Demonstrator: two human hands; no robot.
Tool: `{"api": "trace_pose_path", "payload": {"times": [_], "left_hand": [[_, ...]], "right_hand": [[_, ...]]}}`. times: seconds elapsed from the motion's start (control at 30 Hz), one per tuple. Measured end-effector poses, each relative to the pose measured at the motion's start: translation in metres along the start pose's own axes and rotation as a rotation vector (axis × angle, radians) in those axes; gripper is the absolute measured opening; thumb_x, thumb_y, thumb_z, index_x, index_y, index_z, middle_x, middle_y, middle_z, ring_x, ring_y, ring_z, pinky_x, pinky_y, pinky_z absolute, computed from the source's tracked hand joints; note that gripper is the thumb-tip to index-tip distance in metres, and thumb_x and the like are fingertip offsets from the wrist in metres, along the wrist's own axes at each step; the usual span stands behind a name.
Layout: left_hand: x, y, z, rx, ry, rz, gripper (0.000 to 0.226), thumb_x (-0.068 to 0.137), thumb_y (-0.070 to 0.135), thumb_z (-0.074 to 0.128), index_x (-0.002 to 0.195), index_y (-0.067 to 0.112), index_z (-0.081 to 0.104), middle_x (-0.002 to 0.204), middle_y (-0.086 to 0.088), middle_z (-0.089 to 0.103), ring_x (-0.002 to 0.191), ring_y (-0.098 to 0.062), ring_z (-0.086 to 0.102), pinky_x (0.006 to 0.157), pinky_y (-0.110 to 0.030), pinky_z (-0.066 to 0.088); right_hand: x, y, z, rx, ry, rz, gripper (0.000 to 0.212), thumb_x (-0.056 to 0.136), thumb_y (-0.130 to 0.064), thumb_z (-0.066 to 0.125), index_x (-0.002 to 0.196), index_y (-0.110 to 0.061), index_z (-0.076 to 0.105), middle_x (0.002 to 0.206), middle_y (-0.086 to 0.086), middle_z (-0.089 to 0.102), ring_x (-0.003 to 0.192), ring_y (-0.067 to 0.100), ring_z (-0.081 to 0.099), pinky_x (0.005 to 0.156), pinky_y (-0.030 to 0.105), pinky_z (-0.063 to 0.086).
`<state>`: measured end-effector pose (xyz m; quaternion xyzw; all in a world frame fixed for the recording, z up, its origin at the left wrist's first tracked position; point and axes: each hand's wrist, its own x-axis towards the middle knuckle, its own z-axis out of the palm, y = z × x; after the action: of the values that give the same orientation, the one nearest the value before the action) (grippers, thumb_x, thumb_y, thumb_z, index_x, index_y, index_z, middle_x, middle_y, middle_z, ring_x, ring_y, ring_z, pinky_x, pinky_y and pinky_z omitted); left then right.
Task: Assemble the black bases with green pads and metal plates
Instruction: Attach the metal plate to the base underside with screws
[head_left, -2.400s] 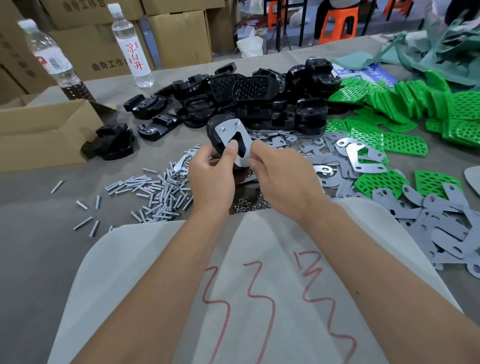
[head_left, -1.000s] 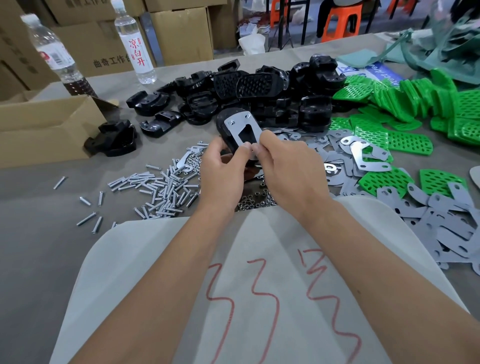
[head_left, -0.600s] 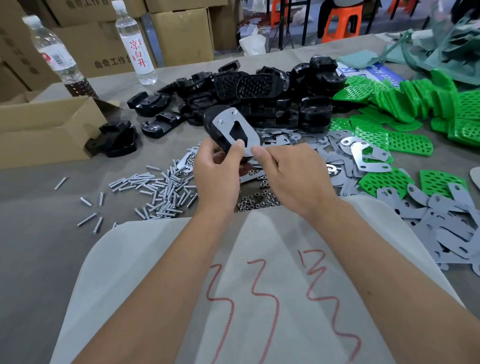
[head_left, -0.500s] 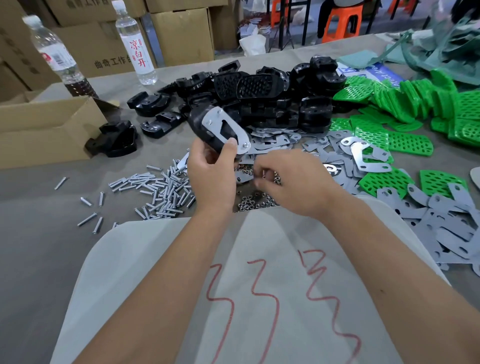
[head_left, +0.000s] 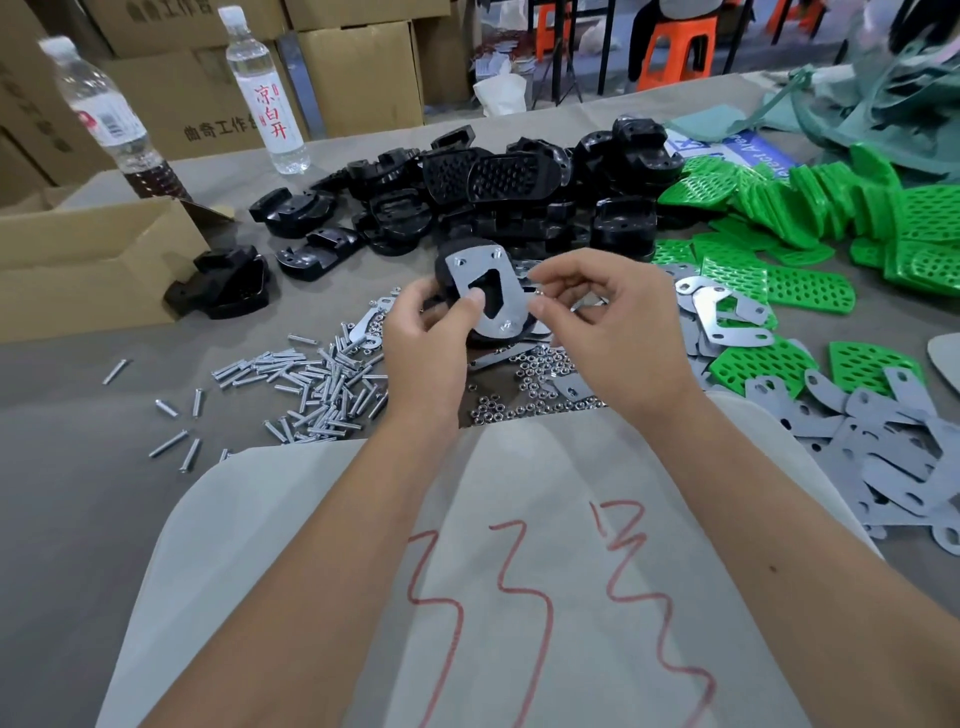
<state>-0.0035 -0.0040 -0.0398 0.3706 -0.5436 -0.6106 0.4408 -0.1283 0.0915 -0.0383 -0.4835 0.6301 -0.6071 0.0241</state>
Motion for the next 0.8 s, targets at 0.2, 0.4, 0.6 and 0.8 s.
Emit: {"api": "trace_pose_path", "payload": {"times": [0.2, 0.4, 0.6, 0.8], "left_hand": [[-0.0026, -0.0002, 0.0009, 0.052, -0.138, 0.033, 0.010, 0.095, 0.013, 0.063, 0.097, 0.010, 0.073, 0.090, -0.010, 0.075, 0.083, -0.023, 0.069, 0.085, -0.048, 0.058], [-0.0043, 0.0027, -0.0001, 0.045, -0.266, -0.017, 0.026, 0.080, 0.019, 0.061, 0.102, 0.008, 0.069, 0.092, -0.016, 0.070, 0.081, -0.036, 0.067, 0.068, -0.052, 0.055], [-0.0052, 0.0014, -0.0014, -0.003, -0.289, -0.001, 0.026, 0.087, 0.022, 0.066, 0.105, 0.005, 0.063, 0.090, -0.011, 0.066, 0.080, -0.031, 0.065, 0.065, -0.046, 0.055], [-0.0032, -0.0017, -0.0034, 0.034, -0.254, 0.055, 0.027, 0.093, 0.014, 0.073, 0.104, -0.006, 0.060, 0.087, -0.012, 0.070, 0.078, -0.024, 0.068, 0.070, -0.039, 0.056]], "right_hand": [[0.0039, 0.0025, -0.0001, 0.151, 0.120, 0.082, 0.011, 0.084, -0.003, 0.082, 0.088, -0.012, 0.079, 0.077, 0.000, 0.074, 0.067, 0.016, 0.064, 0.056, 0.029, 0.058], [0.0032, 0.0039, -0.0019, 0.194, 0.063, 0.134, 0.009, 0.083, 0.002, 0.082, 0.088, -0.004, 0.078, 0.080, 0.015, 0.072, 0.067, 0.010, 0.060, 0.057, 0.034, 0.061], [0.0026, 0.0024, -0.0021, 0.241, 0.043, 0.113, 0.010, 0.084, 0.000, 0.083, 0.086, -0.007, 0.077, 0.079, 0.010, 0.073, 0.067, 0.014, 0.061, 0.055, 0.032, 0.059], [0.0011, 0.0020, 0.0003, 0.222, 0.021, 0.087, 0.009, 0.084, -0.001, 0.083, 0.088, -0.006, 0.077, 0.075, 0.005, 0.071, 0.063, 0.015, 0.062, 0.049, 0.029, 0.055]]}}
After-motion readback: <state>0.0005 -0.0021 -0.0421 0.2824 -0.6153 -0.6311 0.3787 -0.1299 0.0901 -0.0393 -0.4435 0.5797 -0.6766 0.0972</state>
